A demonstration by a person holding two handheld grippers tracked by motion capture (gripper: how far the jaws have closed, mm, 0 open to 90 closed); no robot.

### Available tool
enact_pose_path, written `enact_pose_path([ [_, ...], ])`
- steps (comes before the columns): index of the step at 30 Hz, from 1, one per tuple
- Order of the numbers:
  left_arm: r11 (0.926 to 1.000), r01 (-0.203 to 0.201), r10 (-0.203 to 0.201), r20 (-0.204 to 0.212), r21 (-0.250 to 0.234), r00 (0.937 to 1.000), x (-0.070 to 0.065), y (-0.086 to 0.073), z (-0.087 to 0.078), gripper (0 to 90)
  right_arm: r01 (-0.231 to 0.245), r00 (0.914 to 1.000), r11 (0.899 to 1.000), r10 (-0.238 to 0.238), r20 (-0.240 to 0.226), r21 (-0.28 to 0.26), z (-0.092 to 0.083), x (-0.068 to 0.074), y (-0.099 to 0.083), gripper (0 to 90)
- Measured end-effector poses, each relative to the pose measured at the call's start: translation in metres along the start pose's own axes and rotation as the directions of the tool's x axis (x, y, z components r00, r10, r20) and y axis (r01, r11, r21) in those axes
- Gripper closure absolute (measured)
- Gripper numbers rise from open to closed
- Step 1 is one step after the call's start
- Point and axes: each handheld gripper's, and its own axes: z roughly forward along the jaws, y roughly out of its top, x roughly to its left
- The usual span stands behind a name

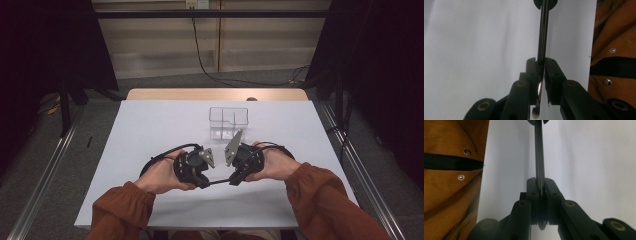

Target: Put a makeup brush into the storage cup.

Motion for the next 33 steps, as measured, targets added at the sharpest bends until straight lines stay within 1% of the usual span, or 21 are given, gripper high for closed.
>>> enact_pose_path([
  [3, 0.9990, 0.023, -0.023, -0.005, -0.039, 0.9997, 0.000, -0.002, -0.001, 80.8, -0.008, 1.0000, 1.000, 0.008, 0.005, -0.012, -0.002, 0.000, -0.002, 83.7],
  [4, 0.9982, 0.022, -0.023, -0.006, -0.055, 0.9997, 0.001, -0.003, -0.001, 79.7, -0.012, 0.9999, 1.000, 0.012, 0.006, -0.017, -0.002, 0.000, -0.003, 83.7],
  [6, 0.9964, 0.026, -0.027, -0.005, -0.081, 0.9996, 0.001, -0.005, -0.002, 76.9, -0.015, 0.9998, 0.999, 0.015, 0.009, -0.028, -0.002, 0.000, -0.004, 83.7],
  [9, 0.9930, 0.045, -0.048, -0.022, -0.109, 0.9986, 0.001, -0.007, -0.002, 70.7, -0.031, 0.9995, 0.999, 0.031, 0.004, -0.038, -0.003, -0.001, -0.008, 83.7],
  [11, 0.9879, 0.059, -0.065, -0.039, -0.143, 0.9971, 0.002, -0.010, -0.003, 67.0, -0.033, 0.9994, 0.998, 0.033, 0.011, -0.048, -0.003, -0.001, -0.011, 83.7],
  [12, 0.9851, 0.068, -0.076, -0.046, -0.158, 0.9961, 0.003, -0.011, -0.004, 64.2, -0.053, 0.9986, 0.997, 0.053, 0.006, -0.054, -0.004, 0.000, -0.012, 83.7],
  [14, 0.9772, 0.093, -0.107, -0.061, -0.190, 0.9924, 0.004, -0.013, -0.005, 55.7, -0.063, 0.9980, 0.996, 0.063, 0.002, -0.062, -0.006, -0.001, -0.014, 83.7],
  [15, 0.9758, 0.098, -0.113, -0.069, -0.195, 0.9912, 0.004, -0.014, -0.006, 51.7, -0.072, 0.9974, 0.995, 0.072, 0.005, -0.065, -0.007, 0.000, -0.015, 83.7],
  [17, 0.9692, 0.109, -0.129, -0.077, -0.221, 0.9887, 0.005, -0.017, -0.007, 46.0, -0.078, 0.9969, 0.994, 0.079, 0.006, -0.077, -0.007, 0.001, -0.018, 83.7],
  [18, 0.9685, 0.108, -0.129, -0.084, -0.224, 0.9880, 0.005, -0.017, -0.008, 42.9, -0.076, 0.9970, 0.993, 0.077, 0.005, -0.090, -0.007, 0.000, -0.020, 83.7],
  [19, 0.9660, 0.108, -0.132, -0.090, -0.235, 0.9872, 0.004, -0.019, -0.008, 41.8, -0.089, 0.9960, 0.992, 0.089, 0.002, -0.088, -0.007, 0.001, -0.021, 83.7],
  [20, 0.9616, 0.121, -0.149, -0.099, -0.246, 0.9839, 0.004, -0.020, -0.008, 38.2, -0.086, 0.9962, 0.992, 0.087, 0.006, -0.090, -0.007, 0.001, -0.022, 83.7],
  [21, 0.9577, 0.140, -0.171, -0.109, -0.252, 0.9791, 0.005, -0.022, -0.008, 30.6, -0.093, 0.9956, 0.992, 0.094, 0.005, -0.085, -0.007, 0.002, -0.023, 83.7],
  [22, 0.9534, 0.149, -0.188, -0.129, -0.262, 0.9737, 0.005, -0.023, -0.008, 26.3, -0.093, 0.9956, 0.992, 0.093, 0.005, -0.083, -0.007, 0.002, -0.024, 83.7],
  [25, 0.9385, 0.165, -0.216, -0.143, -0.303, 0.9658, 0.007, -0.030, -0.008, 20.9, -0.103, 0.9942, 0.989, 0.105, 0.019, -0.102, -0.008, 0.002, -0.028, 83.6],
  [27, 0.9291, 0.185, -0.241, -0.143, -0.320, 0.9601, 0.007, -0.033, -0.009, 13.5, -0.120, 0.9922, 0.986, 0.123, 0.019, -0.119, -0.009, 0.002, -0.032, 83.6],
  [28, 0.9266, 0.186, -0.243, -0.144, -0.327, 0.9592, 0.008, -0.035, -0.009, 12.1, -0.131, 0.9910, 0.984, 0.133, 0.014, -0.122, -0.009, 0.002, -0.034, 83.6],
  [29, 0.9192, 0.195, -0.256, -0.141, -0.342, 0.9563, 0.007, -0.037, -0.009, 10.5, -0.138, 0.9901, 0.982, 0.140, 0.008, -0.133, -0.008, 0.002, -0.036, 83.6],
  [31, 0.9108, 0.203, -0.270, -0.146, -0.360, 0.9519, 0.007, -0.041, -0.009, 8.0, -0.155, 0.9875, 0.978, 0.158, 0.006, -0.140, -0.008, 0.003, -0.041, 83.6],
  [32, 0.9011, 0.206, -0.282, -0.153, -0.381, 0.9472, 0.005, -0.043, -0.010, 7.9, -0.158, 0.9869, 0.975, 0.161, 0.009, -0.156, -0.008, 0.003, -0.043, 83.6],
  [33, 0.8949, 0.211, -0.291, -0.155, -0.393, 0.9443, 0.003, -0.044, -0.010, 7.9, -0.157, 0.9868, 0.972, 0.161, 0.013, -0.174, -0.009, 0.003, -0.046, 83.6],
])
